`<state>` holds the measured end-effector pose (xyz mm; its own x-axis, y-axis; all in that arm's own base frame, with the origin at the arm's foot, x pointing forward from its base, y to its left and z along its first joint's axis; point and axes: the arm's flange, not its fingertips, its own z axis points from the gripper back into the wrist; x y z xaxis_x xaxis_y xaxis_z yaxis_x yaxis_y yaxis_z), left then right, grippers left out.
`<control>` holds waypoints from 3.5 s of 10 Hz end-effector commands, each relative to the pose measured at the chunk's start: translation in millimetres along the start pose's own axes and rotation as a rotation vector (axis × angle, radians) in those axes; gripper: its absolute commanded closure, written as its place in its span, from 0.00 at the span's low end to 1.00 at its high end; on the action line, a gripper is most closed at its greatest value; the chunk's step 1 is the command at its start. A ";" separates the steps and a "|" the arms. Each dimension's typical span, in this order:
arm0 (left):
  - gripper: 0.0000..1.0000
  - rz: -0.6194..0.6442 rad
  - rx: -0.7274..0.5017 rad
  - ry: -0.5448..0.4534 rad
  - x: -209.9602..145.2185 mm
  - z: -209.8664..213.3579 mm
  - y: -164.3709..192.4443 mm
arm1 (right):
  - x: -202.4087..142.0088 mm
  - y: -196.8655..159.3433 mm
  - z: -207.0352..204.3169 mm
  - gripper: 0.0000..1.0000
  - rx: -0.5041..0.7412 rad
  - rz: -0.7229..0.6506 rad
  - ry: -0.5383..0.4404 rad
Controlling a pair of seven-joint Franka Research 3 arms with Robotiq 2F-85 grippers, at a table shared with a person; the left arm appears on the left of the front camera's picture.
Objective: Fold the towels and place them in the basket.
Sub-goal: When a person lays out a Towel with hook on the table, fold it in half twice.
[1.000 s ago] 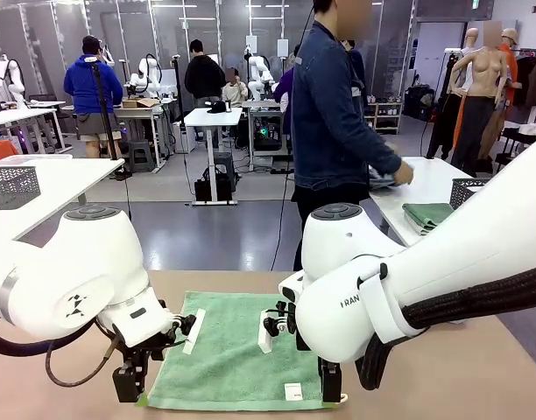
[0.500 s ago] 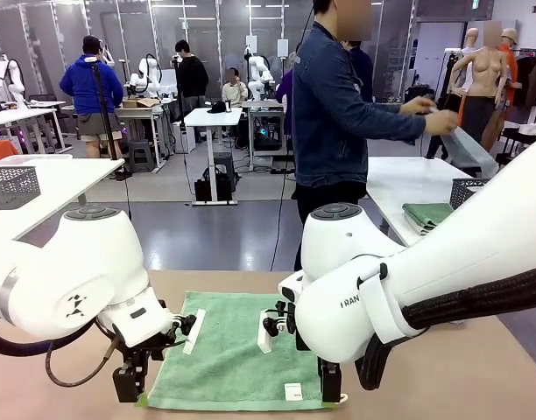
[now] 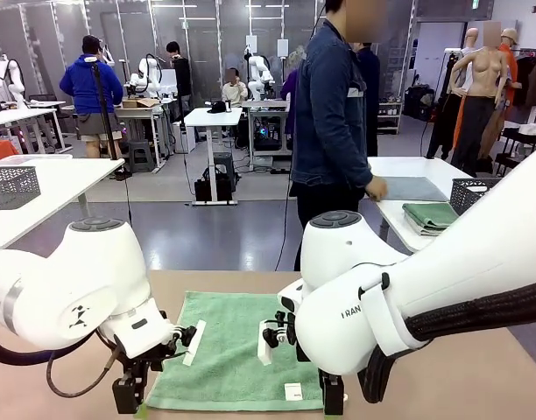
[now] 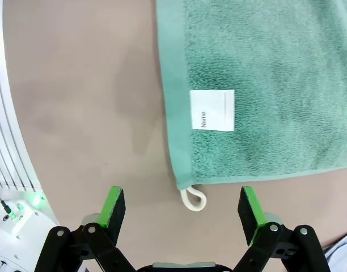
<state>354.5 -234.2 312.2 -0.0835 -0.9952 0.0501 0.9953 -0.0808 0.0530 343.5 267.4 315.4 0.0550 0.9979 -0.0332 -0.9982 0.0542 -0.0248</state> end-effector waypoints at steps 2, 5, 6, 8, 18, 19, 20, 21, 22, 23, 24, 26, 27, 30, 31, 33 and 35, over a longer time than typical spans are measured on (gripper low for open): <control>0.00 -0.015 0.018 -0.029 8.2 -12.2 -3.7 | -4.3 6.8 -10.8 0.00 0.031 0.036 -0.049; 0.00 -0.022 0.014 -0.029 11.6 -17.7 -4.3 | -4.4 5.9 -20.1 0.00 0.050 0.065 -0.076; 0.00 -0.021 0.018 -0.028 11.9 -18.3 -4.3 | -4.7 4.5 -22.8 0.00 0.050 0.062 -0.077; 0.00 -0.021 0.021 -0.033 11.2 -21.5 -3.6 | -5.2 1.0 -28.0 0.00 0.039 0.048 -0.084; 0.21 -0.012 0.035 -0.031 16.1 -16.8 1.1 | -5.0 -7.1 -26.2 0.27 0.021 0.018 -0.077; 0.21 -0.010 0.035 -0.024 16.9 -16.5 2.7 | -4.4 -8.3 -24.8 0.27 0.012 0.017 -0.076; 0.21 -0.010 0.040 -0.009 18.3 -15.8 4.0 | -4.2 -9.4 -24.0 0.27 0.007 0.021 -0.077; 0.33 -0.017 0.045 0.003 19.1 -15.4 4.5 | -4.1 -10.6 -23.3 0.27 -0.001 0.018 -0.078; 0.39 -0.011 0.041 -0.001 19.5 -14.7 5.1 | -4.3 -11.2 -22.6 0.47 0.000 0.015 -0.080; 0.39 -0.007 0.041 0.001 20.0 -14.1 5.6 | -4.0 -11.7 -22.3 0.47 0.001 0.011 -0.075; 0.39 -0.004 0.033 0.005 19.7 -13.9 6.2 | -4.2 -12.6 -22.6 0.47 0.007 0.009 -0.073; 0.39 -0.002 0.021 0.009 19.3 -15.1 8.2 | -4.5 -14.9 -25.1 0.47 0.012 0.008 -0.071; 0.39 0.002 0.014 0.014 19.0 -15.6 8.9 | -4.3 -15.4 -26.1 0.47 0.017 0.011 -0.072; 0.79 -0.001 0.006 0.025 18.8 -13.9 9.6 | -4.5 -16.8 -25.7 0.77 0.027 0.011 -0.070; 0.62 -0.002 0.005 0.026 18.2 -13.8 10.6 | -4.2 -17.5 -25.2 0.71 0.029 0.013 -0.068; 0.81 -0.001 -0.005 0.030 18.4 -12.5 11.4 | -4.1 -17.2 -25.2 0.91 0.039 0.019 -0.065; 1.00 -0.006 -0.014 0.036 18.8 -11.5 13.3 | -3.2 -17.1 -23.2 1.00 0.044 0.030 -0.062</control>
<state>362.8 -250.3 301.6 -0.0919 -0.9943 0.0548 0.9945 -0.0888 0.0563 359.4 262.2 297.0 0.0390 0.9984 0.0422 -0.9992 0.0390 -0.0005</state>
